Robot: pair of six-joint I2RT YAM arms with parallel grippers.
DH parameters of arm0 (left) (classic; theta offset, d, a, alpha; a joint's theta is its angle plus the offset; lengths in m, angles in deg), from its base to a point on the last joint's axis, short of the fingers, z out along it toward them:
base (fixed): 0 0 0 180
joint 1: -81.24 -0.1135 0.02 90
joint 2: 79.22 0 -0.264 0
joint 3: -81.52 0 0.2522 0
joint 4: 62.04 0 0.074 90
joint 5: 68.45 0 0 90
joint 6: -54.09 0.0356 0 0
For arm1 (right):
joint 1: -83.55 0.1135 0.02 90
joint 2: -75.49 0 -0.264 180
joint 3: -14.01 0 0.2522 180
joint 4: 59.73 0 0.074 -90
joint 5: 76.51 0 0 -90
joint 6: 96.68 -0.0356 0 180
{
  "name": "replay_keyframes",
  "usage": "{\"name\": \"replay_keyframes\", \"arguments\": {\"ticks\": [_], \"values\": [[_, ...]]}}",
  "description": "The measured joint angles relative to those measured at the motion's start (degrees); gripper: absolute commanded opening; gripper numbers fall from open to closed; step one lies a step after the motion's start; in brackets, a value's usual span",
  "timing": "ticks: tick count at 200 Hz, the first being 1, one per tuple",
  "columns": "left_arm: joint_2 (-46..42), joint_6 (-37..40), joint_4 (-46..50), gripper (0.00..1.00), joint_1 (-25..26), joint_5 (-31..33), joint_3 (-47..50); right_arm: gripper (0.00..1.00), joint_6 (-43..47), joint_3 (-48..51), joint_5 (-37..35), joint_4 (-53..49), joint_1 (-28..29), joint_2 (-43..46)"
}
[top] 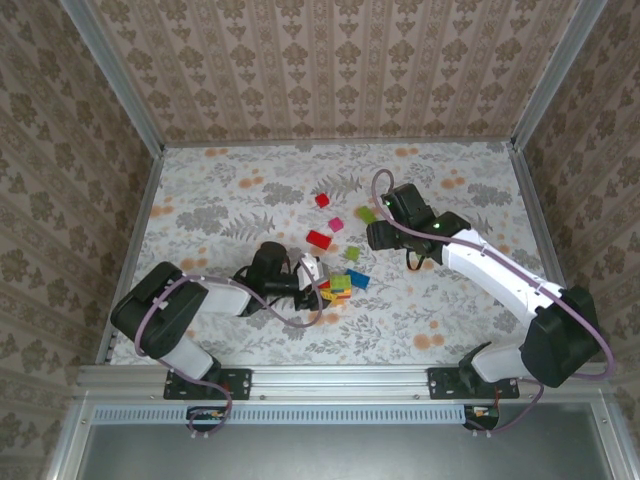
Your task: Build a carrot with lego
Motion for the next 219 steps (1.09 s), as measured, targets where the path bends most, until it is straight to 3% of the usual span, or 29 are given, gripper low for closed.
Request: {"name": "replay_keyframes", "arguments": {"ticks": [62,133,219], "values": [[0.00,0.52,-0.59,1.00,-0.15,-0.22,0.00,0.74,-0.22,0.04,0.87,0.79,-0.31,-2.34],[0.22,0.35,-0.55,1.00,-0.39,-1.31,-0.28,0.68,-8.70,-11.17,4.02,-2.60,-0.92,-23.39],[2.69,0.13,1.79,1.00,-0.76,-1.62,-3.78,0.67,-18.69,-15.47,5.70,-2.82,-0.63,-30.69]]}}
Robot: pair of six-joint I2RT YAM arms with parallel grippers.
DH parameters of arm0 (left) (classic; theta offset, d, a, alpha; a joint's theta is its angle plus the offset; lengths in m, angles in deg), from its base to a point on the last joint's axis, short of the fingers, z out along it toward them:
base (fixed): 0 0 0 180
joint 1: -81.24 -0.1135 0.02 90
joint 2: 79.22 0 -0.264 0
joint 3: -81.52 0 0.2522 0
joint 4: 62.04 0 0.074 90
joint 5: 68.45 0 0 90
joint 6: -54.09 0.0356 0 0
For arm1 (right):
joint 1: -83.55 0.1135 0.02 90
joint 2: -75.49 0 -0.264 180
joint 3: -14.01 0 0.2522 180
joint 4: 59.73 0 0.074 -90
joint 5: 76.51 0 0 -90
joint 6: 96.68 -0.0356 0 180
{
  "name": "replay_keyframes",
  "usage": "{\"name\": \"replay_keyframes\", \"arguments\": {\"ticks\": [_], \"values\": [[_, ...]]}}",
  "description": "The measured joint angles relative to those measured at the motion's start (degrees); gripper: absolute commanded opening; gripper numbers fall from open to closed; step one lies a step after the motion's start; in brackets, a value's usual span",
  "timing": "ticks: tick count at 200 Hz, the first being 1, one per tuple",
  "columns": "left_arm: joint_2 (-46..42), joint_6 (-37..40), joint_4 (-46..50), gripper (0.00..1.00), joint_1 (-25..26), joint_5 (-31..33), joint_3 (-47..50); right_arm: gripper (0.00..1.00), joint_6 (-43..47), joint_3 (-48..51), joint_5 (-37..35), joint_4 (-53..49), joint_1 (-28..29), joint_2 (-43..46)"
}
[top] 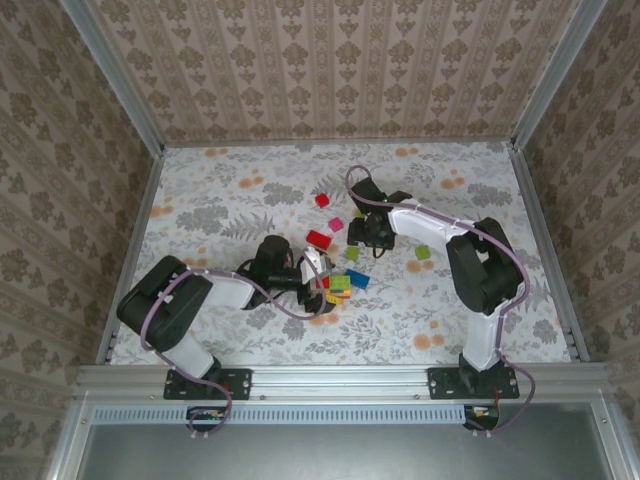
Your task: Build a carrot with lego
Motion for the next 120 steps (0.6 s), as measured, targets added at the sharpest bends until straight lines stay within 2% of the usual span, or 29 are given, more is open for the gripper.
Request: {"name": "replay_keyframes", "arguments": {"ticks": [120], "values": [[0.09,0.00,0.50,1.00,-0.15,-0.20,0.00,0.57,-1.95,-9.16,1.16,-3.34,3.30,-8.37]]}}
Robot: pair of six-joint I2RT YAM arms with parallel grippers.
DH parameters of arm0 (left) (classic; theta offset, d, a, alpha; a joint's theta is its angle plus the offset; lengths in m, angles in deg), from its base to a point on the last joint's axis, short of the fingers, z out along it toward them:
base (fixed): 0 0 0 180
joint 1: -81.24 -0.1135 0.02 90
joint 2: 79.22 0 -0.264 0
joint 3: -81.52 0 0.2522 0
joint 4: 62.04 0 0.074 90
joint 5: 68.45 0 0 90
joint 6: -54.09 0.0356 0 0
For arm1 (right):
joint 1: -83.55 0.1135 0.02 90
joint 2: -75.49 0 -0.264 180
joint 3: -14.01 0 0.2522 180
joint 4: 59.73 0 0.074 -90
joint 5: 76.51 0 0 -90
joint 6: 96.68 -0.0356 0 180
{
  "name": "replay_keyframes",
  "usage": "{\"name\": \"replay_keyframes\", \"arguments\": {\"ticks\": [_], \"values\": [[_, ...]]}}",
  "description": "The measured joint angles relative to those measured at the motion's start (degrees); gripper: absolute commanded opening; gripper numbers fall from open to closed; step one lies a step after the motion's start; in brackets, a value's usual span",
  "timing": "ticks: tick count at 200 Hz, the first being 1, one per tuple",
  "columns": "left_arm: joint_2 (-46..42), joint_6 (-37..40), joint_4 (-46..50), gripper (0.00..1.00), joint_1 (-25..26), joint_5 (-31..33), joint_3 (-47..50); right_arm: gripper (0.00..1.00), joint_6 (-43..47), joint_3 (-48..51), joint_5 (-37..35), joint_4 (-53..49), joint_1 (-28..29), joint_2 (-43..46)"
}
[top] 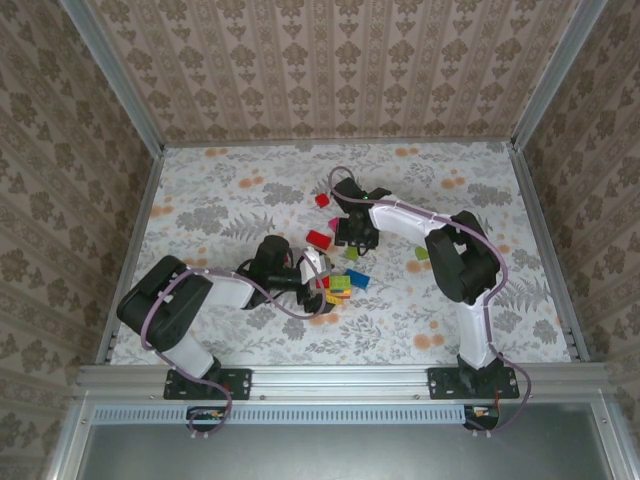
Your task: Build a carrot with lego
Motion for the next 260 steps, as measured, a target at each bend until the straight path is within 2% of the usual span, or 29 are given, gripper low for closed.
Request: {"name": "replay_keyframes", "arguments": {"ticks": [121,202,245,260], "values": [[0.63,0.00,0.00,1.00,-0.02,0.00,-0.07,0.57,-1.16,1.73,-0.35,-2.10,0.72,-0.26],[0.63,0.00,0.00,1.00,-0.04,0.00,-0.07,0.43,-2.27,2.62,-0.31,-2.05,1.18,-0.20],[0.63,0.00,-0.02,1.00,-0.04,-0.02,-0.07,0.42,-2.69,2.99,-0.31,-2.05,1.57,0.28],[0.63,0.00,0.00,1.00,-0.04,-0.02,-0.07,0.44,-2.71,3.30,-0.31,-2.08,1.75,0.70]]}}
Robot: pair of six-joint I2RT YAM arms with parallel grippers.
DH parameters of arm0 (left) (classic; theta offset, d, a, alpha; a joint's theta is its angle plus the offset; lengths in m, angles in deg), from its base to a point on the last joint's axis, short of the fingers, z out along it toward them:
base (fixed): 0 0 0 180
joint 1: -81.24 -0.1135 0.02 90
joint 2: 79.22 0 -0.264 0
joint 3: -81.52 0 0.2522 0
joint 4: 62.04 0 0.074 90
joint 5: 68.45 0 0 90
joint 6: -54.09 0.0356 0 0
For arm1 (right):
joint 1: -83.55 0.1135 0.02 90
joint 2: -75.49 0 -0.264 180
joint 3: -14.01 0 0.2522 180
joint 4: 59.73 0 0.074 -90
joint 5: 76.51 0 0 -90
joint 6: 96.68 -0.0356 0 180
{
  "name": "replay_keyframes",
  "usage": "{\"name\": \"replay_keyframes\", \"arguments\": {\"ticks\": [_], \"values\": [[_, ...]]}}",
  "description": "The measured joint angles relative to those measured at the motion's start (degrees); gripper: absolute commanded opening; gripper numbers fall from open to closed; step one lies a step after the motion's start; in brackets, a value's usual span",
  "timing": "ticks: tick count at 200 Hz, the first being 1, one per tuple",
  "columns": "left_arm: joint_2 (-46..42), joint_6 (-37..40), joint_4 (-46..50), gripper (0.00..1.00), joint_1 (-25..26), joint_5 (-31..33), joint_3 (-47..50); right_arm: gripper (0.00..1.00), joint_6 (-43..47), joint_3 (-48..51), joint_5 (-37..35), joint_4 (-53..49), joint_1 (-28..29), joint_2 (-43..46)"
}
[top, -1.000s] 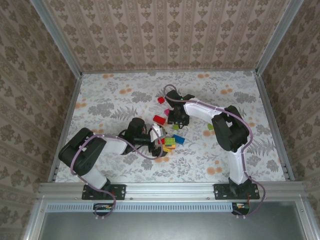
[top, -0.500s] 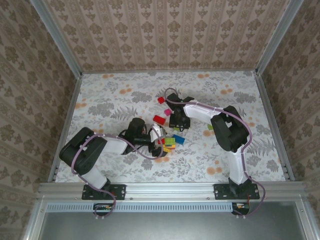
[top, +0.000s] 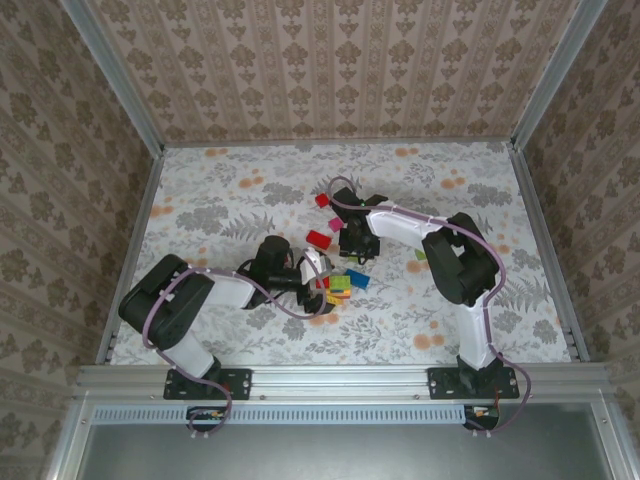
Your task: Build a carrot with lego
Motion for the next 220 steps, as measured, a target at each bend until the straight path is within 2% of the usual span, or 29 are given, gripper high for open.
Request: {"name": "replay_keyframes", "arguments": {"ticks": [23,56,152,220], "values": [[0.00,0.00,-0.02,1.00,0.00,0.00,0.00,0.48,-0.15,0.24,0.02,0.04,0.22,0.37],[0.00,-0.02,0.00,1.00,0.00,-0.02,0.00,0.49,-0.17,0.79,0.04,0.07,0.37,0.83],[0.00,-0.24,-0.02,1.00,0.00,-0.02,0.00,0.33,0.15,0.90,0.39,0.00,0.57,1.29],[0.00,-0.37,-0.02,1.00,-0.87,-0.61,0.00,0.31,2.32,2.91,-0.22,-2.47,0.59,8.98]]}}
